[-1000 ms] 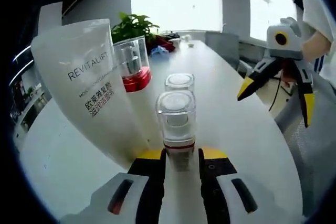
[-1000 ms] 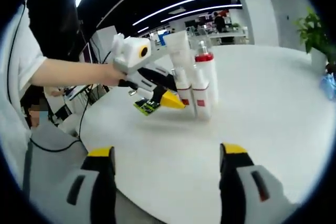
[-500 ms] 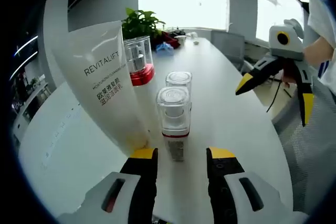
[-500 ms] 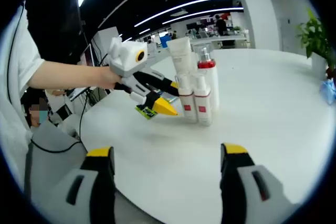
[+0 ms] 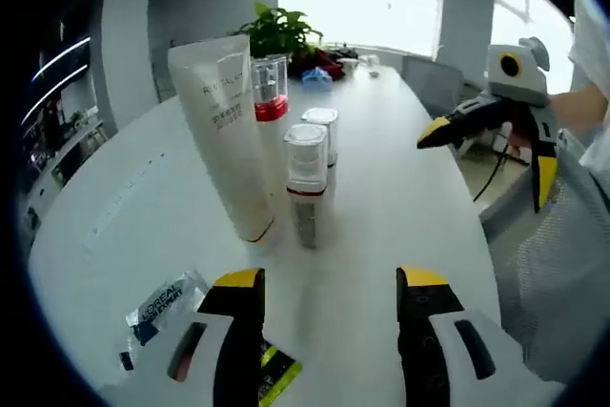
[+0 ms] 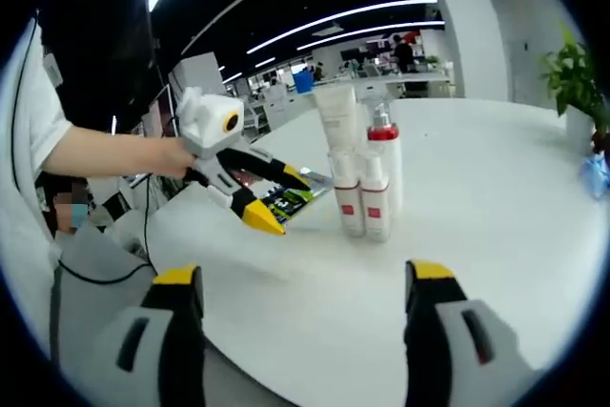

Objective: Arrange the skincare products in the storage area until every visible bottle or jar stands upright without overlapping.

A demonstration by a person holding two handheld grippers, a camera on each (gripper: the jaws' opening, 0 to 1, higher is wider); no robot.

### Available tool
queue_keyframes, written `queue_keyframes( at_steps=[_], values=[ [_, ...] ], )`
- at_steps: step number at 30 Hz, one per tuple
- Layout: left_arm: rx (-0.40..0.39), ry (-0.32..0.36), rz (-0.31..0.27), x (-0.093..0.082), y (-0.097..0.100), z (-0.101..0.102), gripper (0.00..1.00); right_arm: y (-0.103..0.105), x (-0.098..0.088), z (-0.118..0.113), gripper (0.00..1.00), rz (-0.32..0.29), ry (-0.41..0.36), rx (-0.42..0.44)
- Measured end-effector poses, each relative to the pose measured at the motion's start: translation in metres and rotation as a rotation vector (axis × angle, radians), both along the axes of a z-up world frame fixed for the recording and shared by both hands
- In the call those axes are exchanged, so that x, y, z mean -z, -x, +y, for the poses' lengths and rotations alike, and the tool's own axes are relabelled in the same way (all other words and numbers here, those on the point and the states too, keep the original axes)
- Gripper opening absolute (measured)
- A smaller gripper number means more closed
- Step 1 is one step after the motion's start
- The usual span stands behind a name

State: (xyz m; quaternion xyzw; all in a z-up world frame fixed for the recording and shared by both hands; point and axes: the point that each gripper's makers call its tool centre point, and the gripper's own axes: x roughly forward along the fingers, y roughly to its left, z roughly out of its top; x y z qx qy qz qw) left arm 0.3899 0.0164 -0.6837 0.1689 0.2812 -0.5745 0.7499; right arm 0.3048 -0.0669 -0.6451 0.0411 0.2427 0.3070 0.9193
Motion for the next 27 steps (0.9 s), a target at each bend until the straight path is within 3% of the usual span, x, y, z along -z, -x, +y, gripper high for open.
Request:
queue_keyframes(
  at_steps=[6, 12, 19, 27],
  values=[
    [-0.048, 0.009, 0.020, -0.005, 0.012, 0.019, 0.65, 0.004, -0.008, 0.002, 0.90, -0.010, 0.007, 0.024],
    [-0.166, 0.040, 0.068, -0.009, 0.023, 0.042, 0.75, 0.008, -0.017, 0.000, 0.93, -0.019, 0.023, 0.063],
    [-0.305, 0.025, 0.083, -0.011, 0.042, 0.090, 0.88, 0.011, -0.021, 0.002, 0.98, -0.018, 0.050, 0.110],
    [-0.421, 0.042, 0.097, -0.019, 0.069, 0.140, 0.93, 0.014, -0.027, 0.011, 0.99, -0.024, 0.062, 0.126]
  ],
)
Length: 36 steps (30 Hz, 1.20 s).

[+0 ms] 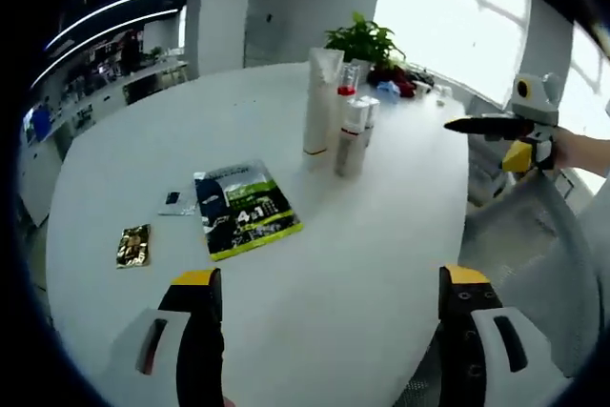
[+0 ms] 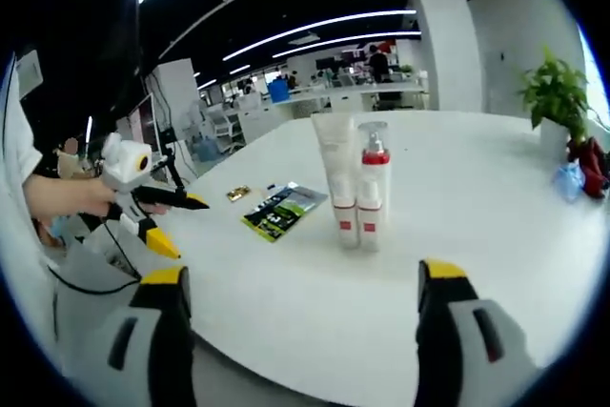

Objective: Arrange the skincare products in the storage area until every visible bottle or jar stands upright without overlapping.

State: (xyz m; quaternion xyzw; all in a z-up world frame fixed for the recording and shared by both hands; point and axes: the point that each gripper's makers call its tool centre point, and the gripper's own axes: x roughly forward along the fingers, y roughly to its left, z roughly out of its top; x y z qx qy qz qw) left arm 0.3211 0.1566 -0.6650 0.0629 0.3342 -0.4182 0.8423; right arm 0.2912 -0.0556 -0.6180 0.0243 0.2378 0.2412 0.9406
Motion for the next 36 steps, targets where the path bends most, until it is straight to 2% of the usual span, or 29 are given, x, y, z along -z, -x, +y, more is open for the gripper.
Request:
queue_keyframes(
  at_steps=[4, 7, 10, 17, 23, 27, 29, 31, 32, 34, 36],
  values=[
    [-0.031, -0.022, -0.009, -0.001, 0.007, 0.021, 0.94, 0.002, -0.001, 0.006, 0.99, -0.005, 0.005, 0.000],
    [-0.082, -0.007, -0.002, -0.003, 0.010, 0.035, 0.95, 0.005, -0.003, 0.010, 1.00, -0.012, 0.008, 0.006],
    [-0.117, 0.007, 0.001, -0.007, 0.020, 0.044, 0.96, 0.009, -0.002, 0.010, 1.00, -0.011, 0.012, 0.016],
    [-0.202, 0.009, 0.029, 0.001, 0.042, 0.064, 0.97, 0.013, -0.002, 0.004, 1.00, -0.016, 0.048, 0.035],
    [-0.274, 0.020, 0.016, -0.003, 0.048, 0.067, 0.97, 0.013, 0.002, 0.006, 1.00, -0.019, 0.057, 0.031],
    [-0.337, 0.027, 0.002, -0.002, 0.048, 0.068, 0.97, 0.012, 0.003, 0.002, 1.00, -0.015, 0.031, 0.043],
    [-0.372, 0.043, -0.005, -0.001, 0.047, 0.066, 0.97, 0.012, 0.002, 0.003, 1.00, -0.017, 0.028, 0.050],
    [-0.366, -0.004, -0.036, -0.002, 0.043, 0.070, 0.97, 0.012, 0.002, 0.001, 1.00, -0.020, 0.038, 0.057],
    [-0.385, 0.005, -0.046, -0.005, 0.040, 0.072, 0.97, 0.012, 0.002, 0.002, 1.00, -0.021, 0.033, 0.058],
    [-0.420, 0.042, -0.029, -0.010, 0.037, 0.072, 0.97, 0.011, 0.001, 0.001, 1.00, -0.027, 0.032, 0.060],
    [-0.434, 0.024, -0.043, -0.012, 0.036, 0.072, 0.97, 0.011, 0.001, 0.002, 1.00, -0.026, 0.028, 0.056]
  ],
)
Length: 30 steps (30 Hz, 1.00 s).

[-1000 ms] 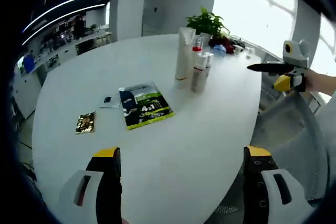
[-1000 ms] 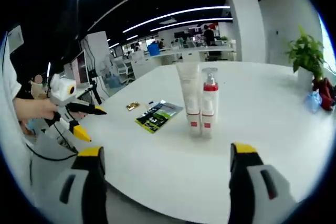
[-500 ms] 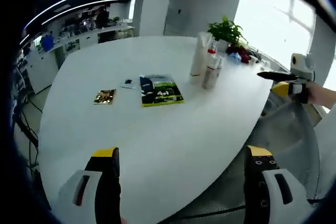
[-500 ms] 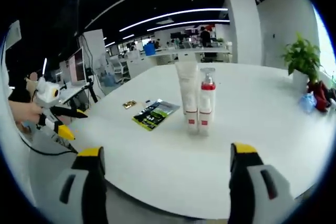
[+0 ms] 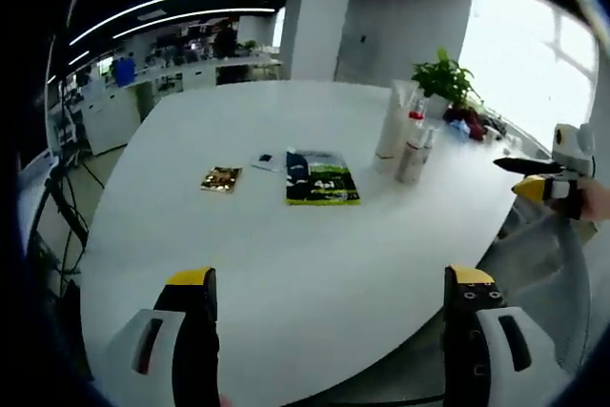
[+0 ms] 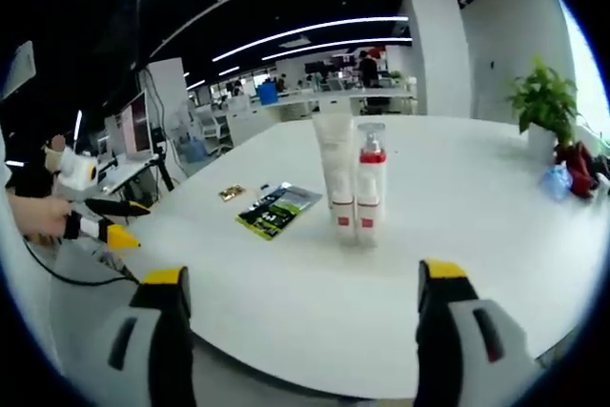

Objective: Arrange the skincare products in the storage area until every visible bottle or jar stands upright without overlapping.

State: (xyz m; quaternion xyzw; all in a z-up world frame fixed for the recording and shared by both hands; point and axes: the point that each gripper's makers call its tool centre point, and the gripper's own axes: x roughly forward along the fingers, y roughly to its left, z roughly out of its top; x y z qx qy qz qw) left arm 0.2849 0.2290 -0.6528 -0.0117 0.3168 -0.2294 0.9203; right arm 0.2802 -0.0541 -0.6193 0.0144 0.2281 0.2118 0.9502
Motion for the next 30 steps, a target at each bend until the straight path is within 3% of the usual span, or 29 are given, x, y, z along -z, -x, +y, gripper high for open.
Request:
queue_keyframes(
  at_steps=[9, 16, 23, 30],
  values=[
    [-0.030, -0.017, -0.001, -0.007, -0.009, -0.011, 0.97, 0.000, -0.004, 0.000, 1.00, -0.004, -0.053, 0.007],
    [-0.017, -0.017, 0.038, 0.001, -0.022, -0.034, 0.97, 0.000, -0.004, 0.000, 1.00, -0.007, -0.061, 0.006],
    [0.022, -0.032, 0.057, 0.014, -0.049, -0.060, 0.97, 0.000, -0.005, 0.000, 0.99, -0.010, -0.077, 0.003],
    [0.070, -0.106, 0.056, 0.022, -0.075, -0.089, 0.97, -0.001, -0.005, 0.001, 0.99, -0.008, -0.081, 0.000]
  ],
)
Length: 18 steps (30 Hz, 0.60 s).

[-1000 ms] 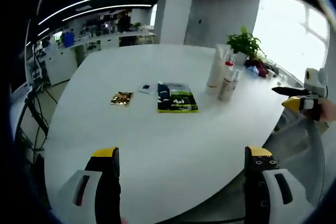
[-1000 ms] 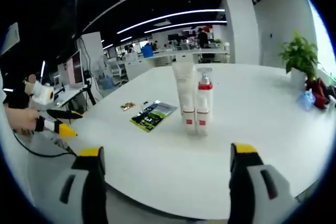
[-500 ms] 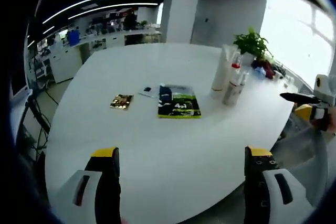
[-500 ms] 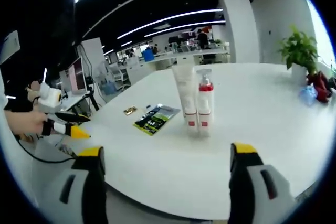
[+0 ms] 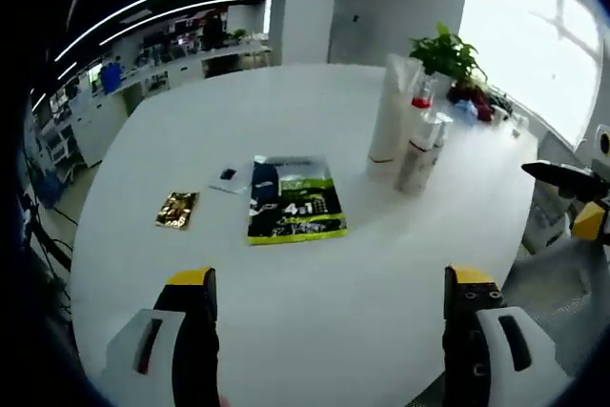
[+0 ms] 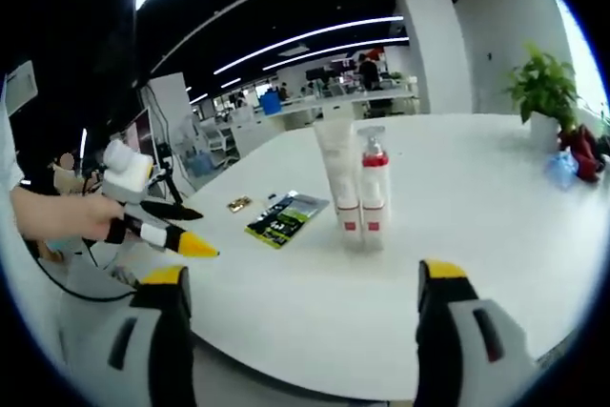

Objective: Arrange the skincare products in the storage area until every visible bottle or jar stands upright without overlapping.

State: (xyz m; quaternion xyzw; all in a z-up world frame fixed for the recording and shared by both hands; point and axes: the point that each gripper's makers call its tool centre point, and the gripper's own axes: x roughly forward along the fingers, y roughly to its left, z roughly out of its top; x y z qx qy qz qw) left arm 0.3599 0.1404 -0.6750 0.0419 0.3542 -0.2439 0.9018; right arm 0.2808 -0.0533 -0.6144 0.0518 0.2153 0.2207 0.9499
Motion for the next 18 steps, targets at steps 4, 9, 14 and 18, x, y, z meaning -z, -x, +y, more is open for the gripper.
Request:
queue_keyframes(
  at_steps=[4, 9, 14, 18],
  values=[
    [-0.013, -0.035, -0.004, 0.004, -0.018, -0.008, 0.97, 0.000, 0.000, 0.000, 0.99, 0.002, -0.002, -0.001],
    [-0.009, -0.093, -0.018, 0.010, -0.041, -0.016, 0.97, -0.001, 0.001, 0.000, 1.00, 0.004, 0.003, 0.000],
    [-0.005, -0.114, -0.014, 0.019, -0.061, -0.022, 0.97, 0.000, 0.002, 0.000, 1.00, 0.009, 0.001, -0.001],
    [-0.025, -0.120, -0.003, 0.026, -0.074, -0.022, 0.97, 0.000, 0.003, 0.000, 0.99, 0.011, 0.009, -0.002]
  ],
)
